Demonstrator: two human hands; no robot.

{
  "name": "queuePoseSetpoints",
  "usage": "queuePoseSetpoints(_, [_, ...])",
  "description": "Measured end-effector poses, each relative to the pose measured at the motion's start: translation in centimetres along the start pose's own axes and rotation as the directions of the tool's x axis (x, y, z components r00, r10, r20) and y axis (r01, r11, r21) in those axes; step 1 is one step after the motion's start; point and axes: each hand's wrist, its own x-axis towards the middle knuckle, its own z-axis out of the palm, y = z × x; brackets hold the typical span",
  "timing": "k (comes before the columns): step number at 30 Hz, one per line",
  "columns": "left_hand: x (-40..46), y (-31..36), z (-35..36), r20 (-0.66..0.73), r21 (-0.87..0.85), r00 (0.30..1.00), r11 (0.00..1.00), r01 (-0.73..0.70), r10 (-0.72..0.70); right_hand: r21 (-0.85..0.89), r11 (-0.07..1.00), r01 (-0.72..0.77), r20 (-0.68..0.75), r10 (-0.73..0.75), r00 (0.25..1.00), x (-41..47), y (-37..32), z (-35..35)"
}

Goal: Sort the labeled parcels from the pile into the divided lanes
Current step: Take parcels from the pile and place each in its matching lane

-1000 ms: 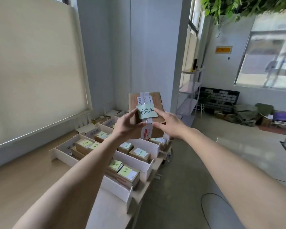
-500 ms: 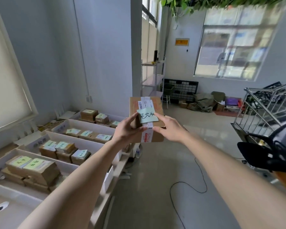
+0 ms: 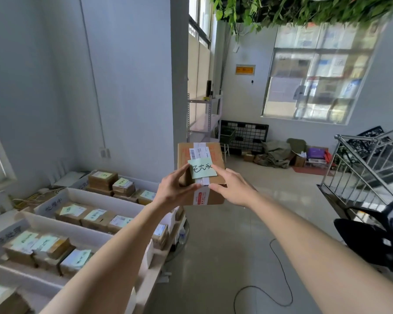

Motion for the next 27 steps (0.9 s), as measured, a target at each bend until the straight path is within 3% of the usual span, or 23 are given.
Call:
queuePoseSetpoints(7, [10.7, -5.3, -1.7, -0.052, 0.004, 0.999, 1.0, 0.011, -0.011, -0.002, 0.999, 0.054, 0.023, -0.054, 0.998, 13.3, 0.2, 1.2])
queuePoseSetpoints(17, [19.2, -10.7, -3.1, -0.119, 0.043, 0.992, 0.998, 0.054, -0.049, -0.007, 0.99, 0.143, 0.091, -0.141, 0.986, 26.0, 1.1, 4.1])
queuePoseSetpoints(27, [29.1, -16.6, -1.5, -0.211, 0.063, 0.962, 0.979, 0.192, -0.175, 0.015, 0.971, 0.24, 0.182, -0.238, 0.954, 40.4, 5.2, 6.8])
